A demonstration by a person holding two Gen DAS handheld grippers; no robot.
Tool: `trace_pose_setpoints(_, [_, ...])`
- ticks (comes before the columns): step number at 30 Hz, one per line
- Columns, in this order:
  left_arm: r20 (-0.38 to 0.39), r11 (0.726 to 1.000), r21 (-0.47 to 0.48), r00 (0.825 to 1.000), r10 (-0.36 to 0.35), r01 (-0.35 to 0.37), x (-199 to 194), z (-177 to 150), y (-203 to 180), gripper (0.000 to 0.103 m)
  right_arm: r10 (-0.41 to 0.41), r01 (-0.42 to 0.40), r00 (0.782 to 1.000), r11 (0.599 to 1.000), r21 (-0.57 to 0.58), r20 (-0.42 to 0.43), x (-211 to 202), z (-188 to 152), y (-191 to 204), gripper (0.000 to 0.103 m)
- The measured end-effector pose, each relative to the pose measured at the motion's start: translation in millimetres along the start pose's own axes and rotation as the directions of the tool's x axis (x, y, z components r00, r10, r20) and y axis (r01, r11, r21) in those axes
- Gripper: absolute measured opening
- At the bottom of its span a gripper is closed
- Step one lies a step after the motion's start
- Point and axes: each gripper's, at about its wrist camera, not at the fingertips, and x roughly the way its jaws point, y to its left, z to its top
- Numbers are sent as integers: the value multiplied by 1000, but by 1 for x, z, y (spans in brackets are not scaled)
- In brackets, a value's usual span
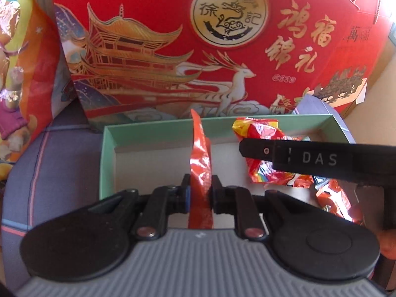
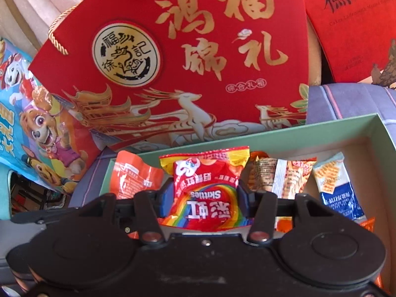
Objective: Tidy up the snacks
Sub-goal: 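Carry both snacks into the green tray and open both grippers, then move both grippers back over the snack pile beside the tray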
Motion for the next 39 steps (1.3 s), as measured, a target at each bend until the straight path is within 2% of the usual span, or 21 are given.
trace_pose_setpoints(1, [11, 1000, 4, 1000, 9, -9, 1, 2, 0, 19, 0, 0, 1000, 1000, 2, -2, 4, 4, 0, 61])
trace_pose_setpoints(2, [22, 1000, 11, 999, 24, -24, 2, 3, -1, 39, 7, -7, 1000, 1000, 9, -3, 4, 6, -1, 75])
trace_pose_setpoints(3, [28, 999, 15, 999, 41, -42, 1, 4, -2, 72, 8, -8, 1000, 1000, 13, 11, 2, 6, -1, 83])
trace_pose_setpoints(4, [41, 998, 17, 997, 60, -61, -1, 4, -2, 85, 6, -6, 1000, 1000, 9, 30, -1, 5, -1, 95])
trace_pose_setpoints(5, [60, 997, 18, 995, 80, -81, -4, 2, -2, 98, 7, -7, 999, 1000, 2, 44, -4, 4, 0, 101])
trace_pose_setpoints(6, [76, 995, 21, 992, 97, -99, -8, 1, -2, 100, 8, -8, 999, 1000, -4, 51, -6, 4, 0, 102])
trace_pose_setpoints(10, [57, 994, 23, 993, 104, -105, -19, -5, 0, 102, 11, -10, 999, 1000, -11, 44, -18, -1, 0, 103])
trace_pose_setpoints(16, [57, 992, 31, 991, 121, -123, -48, -25, -2, 103, -2, 2, 999, 1000, 0, 54, -57, -22, 4, 103])
trace_pose_setpoints(29, [65, 994, 51, 993, 99, -102, -114, -93, -22, 103, -10, 10, 999, 1000, 7, 50, -138, -94, 7, 103])
trace_pose_setpoints(39, [36, 990, 42, 991, 130, -131, -134, -141, -2, 103, 16, -16, 1000, 1000, 10, 9, -156, -140, 18, 103])
